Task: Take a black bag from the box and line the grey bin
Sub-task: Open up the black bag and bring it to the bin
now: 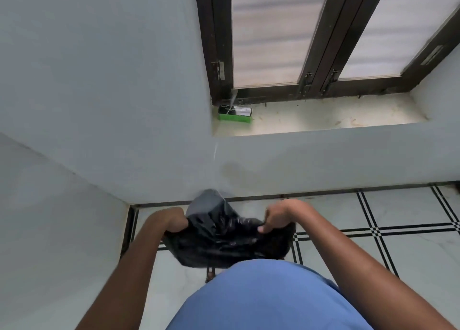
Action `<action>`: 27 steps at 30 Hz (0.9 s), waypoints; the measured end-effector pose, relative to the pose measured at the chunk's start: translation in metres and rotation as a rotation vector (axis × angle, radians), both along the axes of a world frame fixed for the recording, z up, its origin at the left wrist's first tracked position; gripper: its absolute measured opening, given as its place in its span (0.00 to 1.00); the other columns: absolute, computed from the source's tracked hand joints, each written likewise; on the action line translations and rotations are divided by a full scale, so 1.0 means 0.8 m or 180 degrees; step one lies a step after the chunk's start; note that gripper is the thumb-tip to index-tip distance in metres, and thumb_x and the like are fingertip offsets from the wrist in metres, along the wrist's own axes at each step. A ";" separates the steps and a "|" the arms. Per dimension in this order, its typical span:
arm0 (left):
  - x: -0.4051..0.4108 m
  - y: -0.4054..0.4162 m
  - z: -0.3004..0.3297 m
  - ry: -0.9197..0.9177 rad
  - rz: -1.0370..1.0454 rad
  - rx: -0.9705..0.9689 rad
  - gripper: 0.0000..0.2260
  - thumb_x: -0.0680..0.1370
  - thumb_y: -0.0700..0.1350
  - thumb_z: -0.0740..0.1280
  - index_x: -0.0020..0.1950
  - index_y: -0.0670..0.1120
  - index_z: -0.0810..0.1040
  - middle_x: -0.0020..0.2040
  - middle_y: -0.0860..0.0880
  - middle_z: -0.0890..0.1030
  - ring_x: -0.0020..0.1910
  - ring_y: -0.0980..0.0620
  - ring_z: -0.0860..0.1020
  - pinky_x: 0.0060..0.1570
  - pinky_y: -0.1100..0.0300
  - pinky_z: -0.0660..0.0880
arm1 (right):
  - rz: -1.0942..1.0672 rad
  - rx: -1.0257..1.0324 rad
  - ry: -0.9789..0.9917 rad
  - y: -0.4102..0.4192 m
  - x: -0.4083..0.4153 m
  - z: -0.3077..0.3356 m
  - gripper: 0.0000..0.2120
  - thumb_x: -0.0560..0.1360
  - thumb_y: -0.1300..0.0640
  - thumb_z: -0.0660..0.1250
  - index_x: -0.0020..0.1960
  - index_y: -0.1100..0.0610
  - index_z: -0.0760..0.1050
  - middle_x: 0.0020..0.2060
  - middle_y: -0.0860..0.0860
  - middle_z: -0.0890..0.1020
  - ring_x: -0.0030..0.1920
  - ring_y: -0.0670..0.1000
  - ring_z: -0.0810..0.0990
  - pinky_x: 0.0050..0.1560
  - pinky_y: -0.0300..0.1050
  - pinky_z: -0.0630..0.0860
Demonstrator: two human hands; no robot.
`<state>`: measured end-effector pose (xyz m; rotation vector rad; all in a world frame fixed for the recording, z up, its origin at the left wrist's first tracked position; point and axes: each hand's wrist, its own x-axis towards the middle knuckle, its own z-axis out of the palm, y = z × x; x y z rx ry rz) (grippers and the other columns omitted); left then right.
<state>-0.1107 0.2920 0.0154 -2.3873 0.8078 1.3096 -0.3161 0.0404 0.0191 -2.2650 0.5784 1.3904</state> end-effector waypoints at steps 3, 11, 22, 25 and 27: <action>0.016 0.002 -0.001 -0.0069 0.0857 -0.1021 0.17 0.83 0.50 0.64 0.53 0.40 0.87 0.57 0.38 0.87 0.56 0.41 0.84 0.50 0.54 0.76 | -0.1197 0.0436 -0.1535 -0.007 0.009 0.000 0.22 0.88 0.41 0.65 0.57 0.60 0.84 0.47 0.52 0.84 0.51 0.55 0.82 0.52 0.49 0.75; -0.003 -0.015 0.119 -0.2372 0.2272 -0.5106 0.25 0.78 0.38 0.61 0.76 0.48 0.75 0.63 0.45 0.86 0.56 0.48 0.83 0.57 0.58 0.75 | -0.2414 -0.1079 -0.6170 0.020 0.043 0.106 0.11 0.90 0.58 0.62 0.61 0.65 0.79 0.52 0.55 0.81 0.51 0.44 0.75 0.54 0.30 0.71; 0.004 0.090 -0.066 0.0451 0.0814 -0.0749 0.27 0.88 0.62 0.57 0.58 0.41 0.85 0.54 0.43 0.86 0.52 0.44 0.85 0.52 0.53 0.78 | -0.1248 0.0331 -0.0968 0.070 -0.040 -0.085 0.19 0.88 0.44 0.65 0.67 0.56 0.84 0.60 0.54 0.86 0.58 0.54 0.83 0.57 0.47 0.75; 0.007 0.093 -0.058 0.0284 0.1665 -0.1561 0.23 0.89 0.57 0.58 0.61 0.42 0.87 0.61 0.40 0.87 0.60 0.41 0.84 0.62 0.50 0.77 | -0.2117 0.0417 -0.1605 0.072 -0.047 -0.097 0.16 0.85 0.43 0.70 0.56 0.55 0.87 0.52 0.53 0.89 0.56 0.54 0.86 0.59 0.50 0.80; 0.007 0.085 -0.044 0.0163 0.1961 -0.1903 0.22 0.89 0.56 0.58 0.64 0.43 0.86 0.62 0.42 0.86 0.63 0.42 0.83 0.63 0.51 0.75 | -0.2509 0.0298 -0.1970 0.075 -0.048 -0.106 0.16 0.85 0.44 0.70 0.51 0.56 0.85 0.43 0.51 0.87 0.48 0.54 0.85 0.52 0.50 0.79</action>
